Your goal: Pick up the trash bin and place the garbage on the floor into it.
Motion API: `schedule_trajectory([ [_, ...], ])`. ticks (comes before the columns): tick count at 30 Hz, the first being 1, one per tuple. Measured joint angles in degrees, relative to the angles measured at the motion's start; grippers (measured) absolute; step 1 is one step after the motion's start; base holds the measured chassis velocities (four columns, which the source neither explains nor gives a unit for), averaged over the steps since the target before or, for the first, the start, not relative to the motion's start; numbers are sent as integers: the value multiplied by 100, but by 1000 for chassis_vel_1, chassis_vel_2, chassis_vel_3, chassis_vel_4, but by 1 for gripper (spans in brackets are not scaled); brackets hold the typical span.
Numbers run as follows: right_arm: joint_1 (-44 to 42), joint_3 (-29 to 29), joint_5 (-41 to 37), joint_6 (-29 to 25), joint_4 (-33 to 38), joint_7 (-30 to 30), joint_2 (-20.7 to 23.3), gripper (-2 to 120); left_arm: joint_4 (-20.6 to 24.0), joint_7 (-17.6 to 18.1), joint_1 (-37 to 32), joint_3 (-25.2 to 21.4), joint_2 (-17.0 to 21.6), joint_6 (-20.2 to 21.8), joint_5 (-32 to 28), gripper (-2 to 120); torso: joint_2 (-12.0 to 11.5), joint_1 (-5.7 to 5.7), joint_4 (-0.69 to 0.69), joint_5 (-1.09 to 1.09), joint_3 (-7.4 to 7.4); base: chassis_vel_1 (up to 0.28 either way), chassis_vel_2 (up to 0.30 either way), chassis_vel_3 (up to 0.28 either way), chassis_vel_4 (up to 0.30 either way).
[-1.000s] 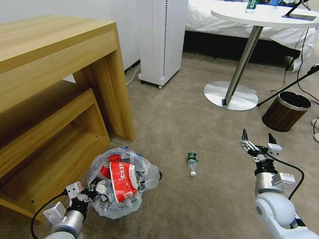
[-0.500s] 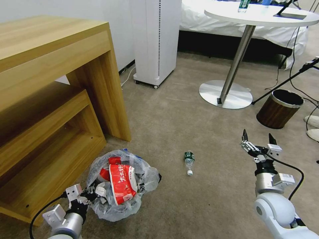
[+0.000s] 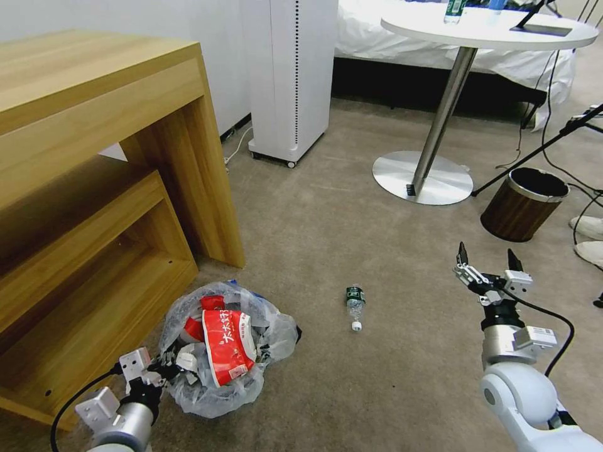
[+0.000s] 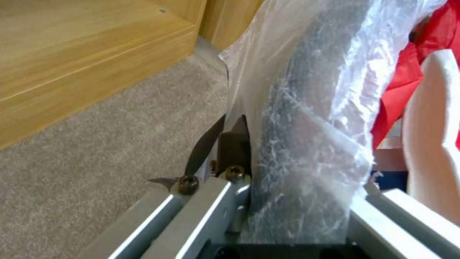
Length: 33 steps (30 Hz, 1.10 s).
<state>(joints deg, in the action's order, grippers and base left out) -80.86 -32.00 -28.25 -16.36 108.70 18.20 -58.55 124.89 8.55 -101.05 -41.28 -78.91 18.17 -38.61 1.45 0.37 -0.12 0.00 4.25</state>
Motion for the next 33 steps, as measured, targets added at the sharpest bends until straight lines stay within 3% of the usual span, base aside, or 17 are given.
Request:
schedule_trajectory([
  [28,51,192,4,61,2,7,-34,100,-24,2,-1,2,179,105,-144,0,0,2,0,-1,1,-138,147,147,-144],
  [33,34,390,-353,529,156,331,113,100,-31,23,-18,11,219,137,-179,0,0,0,-1,-2,-1,0,0,0,0],
])
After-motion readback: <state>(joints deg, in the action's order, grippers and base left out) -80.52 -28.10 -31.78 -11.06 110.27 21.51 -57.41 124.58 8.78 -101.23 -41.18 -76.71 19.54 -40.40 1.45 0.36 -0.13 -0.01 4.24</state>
